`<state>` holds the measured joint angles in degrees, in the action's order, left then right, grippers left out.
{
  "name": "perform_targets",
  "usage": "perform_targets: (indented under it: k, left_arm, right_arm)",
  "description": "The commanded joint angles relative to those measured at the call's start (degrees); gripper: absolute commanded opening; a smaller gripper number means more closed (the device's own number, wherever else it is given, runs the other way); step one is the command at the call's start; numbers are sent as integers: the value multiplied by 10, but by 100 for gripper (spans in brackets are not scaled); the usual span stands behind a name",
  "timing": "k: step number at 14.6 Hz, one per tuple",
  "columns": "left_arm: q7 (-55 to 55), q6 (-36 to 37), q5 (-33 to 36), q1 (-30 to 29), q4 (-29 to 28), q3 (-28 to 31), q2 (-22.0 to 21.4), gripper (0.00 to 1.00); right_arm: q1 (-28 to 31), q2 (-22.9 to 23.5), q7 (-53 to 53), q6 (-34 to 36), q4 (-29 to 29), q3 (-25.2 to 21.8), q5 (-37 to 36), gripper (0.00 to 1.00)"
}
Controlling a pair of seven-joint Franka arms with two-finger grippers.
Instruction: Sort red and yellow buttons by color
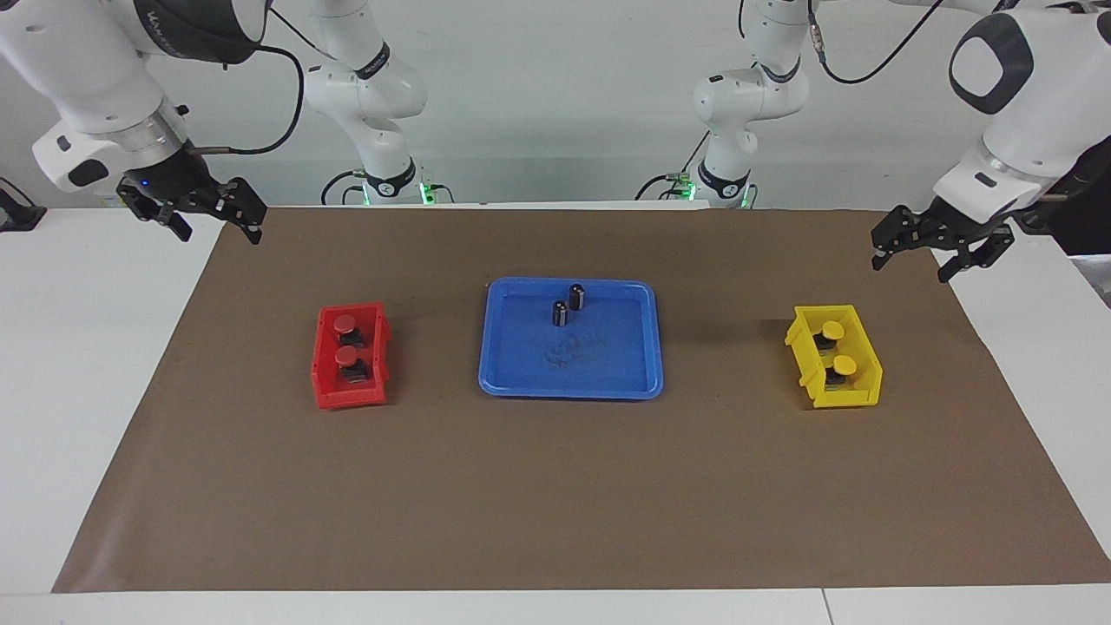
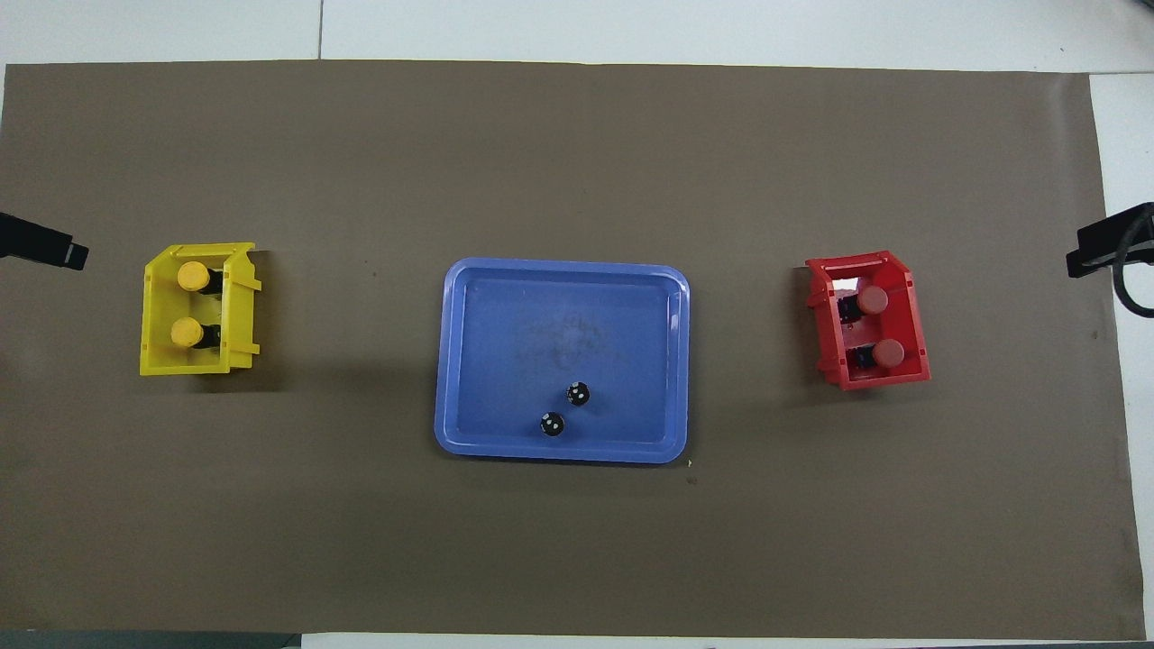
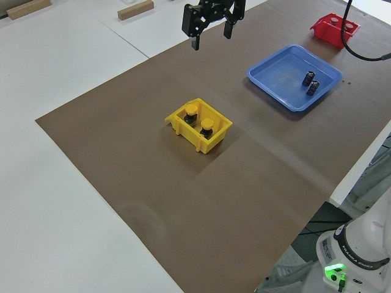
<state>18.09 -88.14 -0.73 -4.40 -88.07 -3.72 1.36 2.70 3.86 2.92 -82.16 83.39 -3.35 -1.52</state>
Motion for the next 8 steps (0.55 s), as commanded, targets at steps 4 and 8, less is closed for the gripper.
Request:
perform_targets:
  k: [4,8]
  left_arm:
    - [-8,39,26,2,9,-6,-39,100]
    - [-11,38,27,3,7,-9,-43,100]
  right_arm:
    - [1,-1,-4,5,0,-1,6,99]
    - [0,-1,-4,6,0,-1,6,99]
